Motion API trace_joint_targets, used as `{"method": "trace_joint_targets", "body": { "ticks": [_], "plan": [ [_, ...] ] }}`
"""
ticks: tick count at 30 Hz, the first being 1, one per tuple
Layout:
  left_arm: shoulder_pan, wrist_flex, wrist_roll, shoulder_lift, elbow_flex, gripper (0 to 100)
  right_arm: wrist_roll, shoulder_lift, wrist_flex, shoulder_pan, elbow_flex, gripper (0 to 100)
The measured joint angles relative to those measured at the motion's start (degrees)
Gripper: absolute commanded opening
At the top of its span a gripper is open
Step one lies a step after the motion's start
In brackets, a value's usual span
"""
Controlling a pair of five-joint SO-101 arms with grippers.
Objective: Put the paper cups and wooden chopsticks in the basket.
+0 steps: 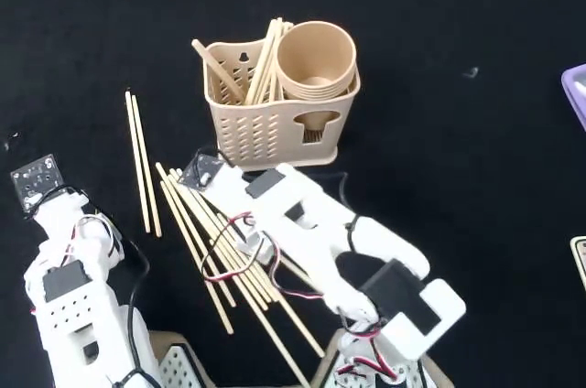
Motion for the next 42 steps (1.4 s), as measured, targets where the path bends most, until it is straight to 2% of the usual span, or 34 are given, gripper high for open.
{"method": "trace_joint_targets", "body": {
  "ticks": [6, 13, 19, 23, 33, 42],
  "plan": [
    [0.0, 0.0, 0.0, 0.0, 0.0, 14, -0.1, -0.4, 0.0, 0.6, 0.2, 1.1],
    [0.0, 0.0, 0.0, 0.0, 0.0, 14, 0.0, -11.7, 3.2, 0.5, 4.5, 1.7],
    [0.0, 0.0, 0.0, 0.0, 0.0, 14, 0.0, -18.2, 4.0, 0.4, 7.1, 13.2],
    [0.0, 0.0, 0.0, 0.0, 0.0, 14, 0.0, -18.2, 4.0, 0.4, 7.3, 20.7],
    [0.0, 0.0, 0.0, 0.0, 0.0, 14, 0.0, -18.2, 2.3, 0.4, 7.3, 21.2],
    [0.0, 0.0, 0.0, 0.0, 0.0, 14, 0.0, -6.8, -2.8, 1.9, 7.2, 21.2]
  ]
}}
